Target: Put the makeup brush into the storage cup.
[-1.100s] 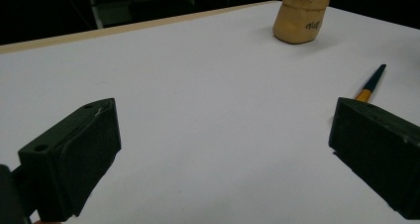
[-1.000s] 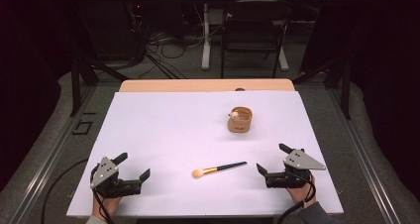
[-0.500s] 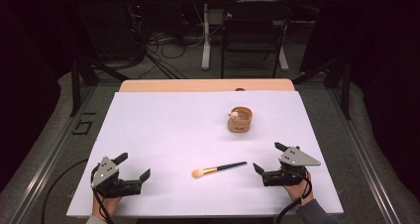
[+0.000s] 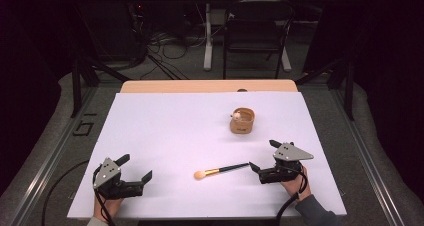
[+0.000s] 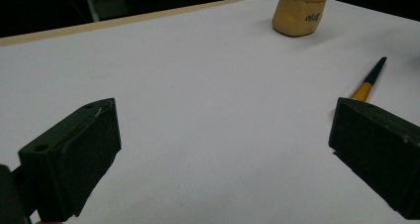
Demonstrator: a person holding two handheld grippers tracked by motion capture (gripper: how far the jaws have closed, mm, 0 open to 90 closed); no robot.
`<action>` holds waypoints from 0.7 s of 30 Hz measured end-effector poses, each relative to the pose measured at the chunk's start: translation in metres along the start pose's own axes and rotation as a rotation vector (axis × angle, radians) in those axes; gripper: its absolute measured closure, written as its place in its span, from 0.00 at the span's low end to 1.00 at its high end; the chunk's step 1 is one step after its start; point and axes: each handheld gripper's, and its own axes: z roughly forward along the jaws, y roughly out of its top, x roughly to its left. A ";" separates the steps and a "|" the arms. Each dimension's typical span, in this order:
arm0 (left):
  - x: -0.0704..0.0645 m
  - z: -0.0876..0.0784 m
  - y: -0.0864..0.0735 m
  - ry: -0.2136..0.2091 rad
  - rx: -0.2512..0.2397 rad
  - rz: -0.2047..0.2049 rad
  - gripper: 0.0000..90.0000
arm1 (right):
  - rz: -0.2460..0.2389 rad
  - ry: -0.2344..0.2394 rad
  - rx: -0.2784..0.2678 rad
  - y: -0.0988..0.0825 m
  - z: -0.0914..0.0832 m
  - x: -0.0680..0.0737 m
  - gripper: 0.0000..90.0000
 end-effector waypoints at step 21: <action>0.000 0.000 0.001 -0.001 0.002 0.004 0.00 | -0.114 0.133 0.079 0.026 0.027 0.005 0.00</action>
